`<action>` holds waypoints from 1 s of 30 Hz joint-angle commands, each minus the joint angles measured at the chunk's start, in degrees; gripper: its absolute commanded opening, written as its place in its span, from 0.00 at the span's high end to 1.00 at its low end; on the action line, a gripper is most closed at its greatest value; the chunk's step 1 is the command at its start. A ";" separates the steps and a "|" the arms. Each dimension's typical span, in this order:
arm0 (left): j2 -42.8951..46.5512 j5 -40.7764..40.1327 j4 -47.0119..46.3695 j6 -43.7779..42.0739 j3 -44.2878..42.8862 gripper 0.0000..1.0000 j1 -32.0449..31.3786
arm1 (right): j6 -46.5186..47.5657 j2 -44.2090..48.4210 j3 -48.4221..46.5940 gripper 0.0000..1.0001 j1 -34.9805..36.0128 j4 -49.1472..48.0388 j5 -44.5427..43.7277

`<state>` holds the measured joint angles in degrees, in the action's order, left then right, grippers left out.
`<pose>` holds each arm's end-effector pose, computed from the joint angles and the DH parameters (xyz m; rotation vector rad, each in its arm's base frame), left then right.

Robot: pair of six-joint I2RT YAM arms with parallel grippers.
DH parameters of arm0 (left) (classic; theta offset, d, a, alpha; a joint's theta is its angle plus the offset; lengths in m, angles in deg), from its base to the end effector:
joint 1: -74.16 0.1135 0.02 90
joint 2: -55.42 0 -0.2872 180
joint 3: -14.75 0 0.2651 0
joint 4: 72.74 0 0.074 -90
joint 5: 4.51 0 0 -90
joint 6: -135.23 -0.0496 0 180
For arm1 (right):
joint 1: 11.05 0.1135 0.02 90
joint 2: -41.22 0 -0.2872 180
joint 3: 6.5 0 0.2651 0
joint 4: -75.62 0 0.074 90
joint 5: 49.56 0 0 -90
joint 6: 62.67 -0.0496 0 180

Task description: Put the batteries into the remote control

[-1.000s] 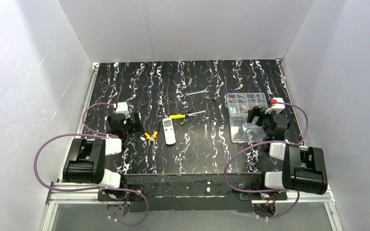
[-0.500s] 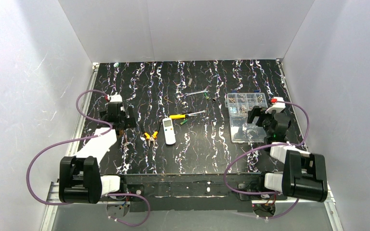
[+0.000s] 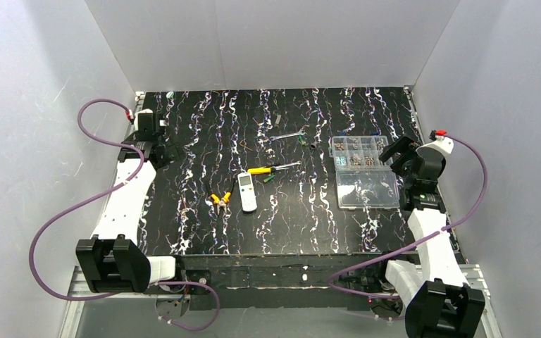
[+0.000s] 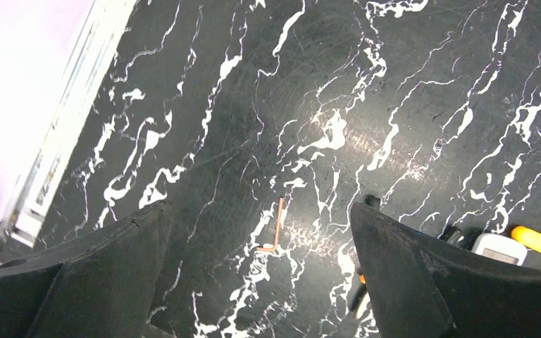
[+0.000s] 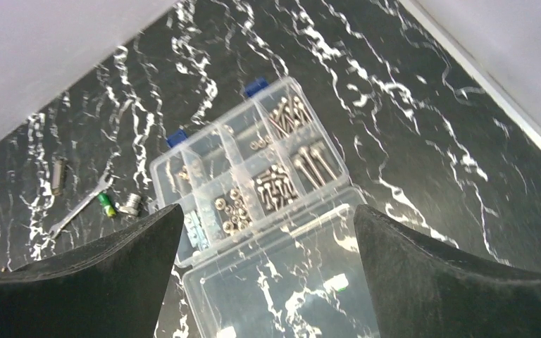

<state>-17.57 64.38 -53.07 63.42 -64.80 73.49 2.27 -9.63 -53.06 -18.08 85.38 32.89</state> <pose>0.3167 0.0142 0.3911 -0.5271 1.7054 0.0949 0.2200 -0.0337 0.2865 0.5907 1.7162 0.1036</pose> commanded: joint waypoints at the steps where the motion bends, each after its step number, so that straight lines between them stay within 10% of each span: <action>1: -2.11 -0.41 9.85 7.37 -2.59 0.00 0.58 | -5.41 -1.97 -4.78 0.00 -0.05 9.97 -2.07; 7: -1.55 1.64 13.10 18.61 -1.46 0.01 6.67 | -10.09 -6.55 -9.57 0.10 1.53 7.75 13.07; 15: 3.31 23.80 11.77 15.28 4.73 0.01 4.33 | -9.48 -36.68 -31.36 0.14 53.51 11.54 -1.94; 30: 4.95 28.62 12.13 11.95 7.67 0.01 -2.30 | -16.28 -55.20 -38.98 0.25 61.17 12.25 5.53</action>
<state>-14.22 91.62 -45.46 76.71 -57.79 71.70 -11.72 -63.85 -89.51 43.30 97.80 37.70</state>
